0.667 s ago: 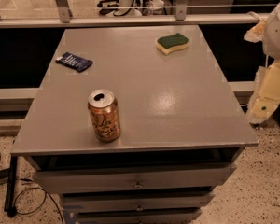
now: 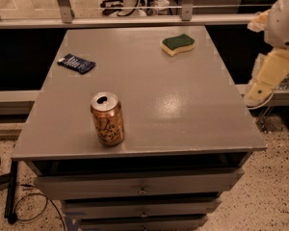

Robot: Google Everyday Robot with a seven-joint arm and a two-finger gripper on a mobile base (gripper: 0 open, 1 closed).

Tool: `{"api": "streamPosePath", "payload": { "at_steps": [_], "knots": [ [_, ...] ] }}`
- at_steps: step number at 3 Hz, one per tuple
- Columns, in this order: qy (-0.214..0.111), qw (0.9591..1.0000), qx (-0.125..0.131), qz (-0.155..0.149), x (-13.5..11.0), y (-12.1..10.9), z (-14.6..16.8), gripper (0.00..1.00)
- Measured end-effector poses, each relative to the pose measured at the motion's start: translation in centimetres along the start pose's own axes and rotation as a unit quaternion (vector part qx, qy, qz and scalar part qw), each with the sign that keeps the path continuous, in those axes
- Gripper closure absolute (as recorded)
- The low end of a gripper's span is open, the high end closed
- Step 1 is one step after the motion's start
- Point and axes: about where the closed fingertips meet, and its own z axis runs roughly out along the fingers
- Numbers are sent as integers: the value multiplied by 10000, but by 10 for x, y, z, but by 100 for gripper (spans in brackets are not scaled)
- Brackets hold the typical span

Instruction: Pick sponge

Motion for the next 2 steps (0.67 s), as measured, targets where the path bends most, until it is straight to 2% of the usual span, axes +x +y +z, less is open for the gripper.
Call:
{"api": "streamPosePath", "payload": {
  "at_steps": [1, 2],
  "knots": [
    [-640, 9969, 285, 346, -4, -79, 38, 0],
    [-1485, 9827, 369, 1040, -11, -142, 74, 0]
  ]
}}
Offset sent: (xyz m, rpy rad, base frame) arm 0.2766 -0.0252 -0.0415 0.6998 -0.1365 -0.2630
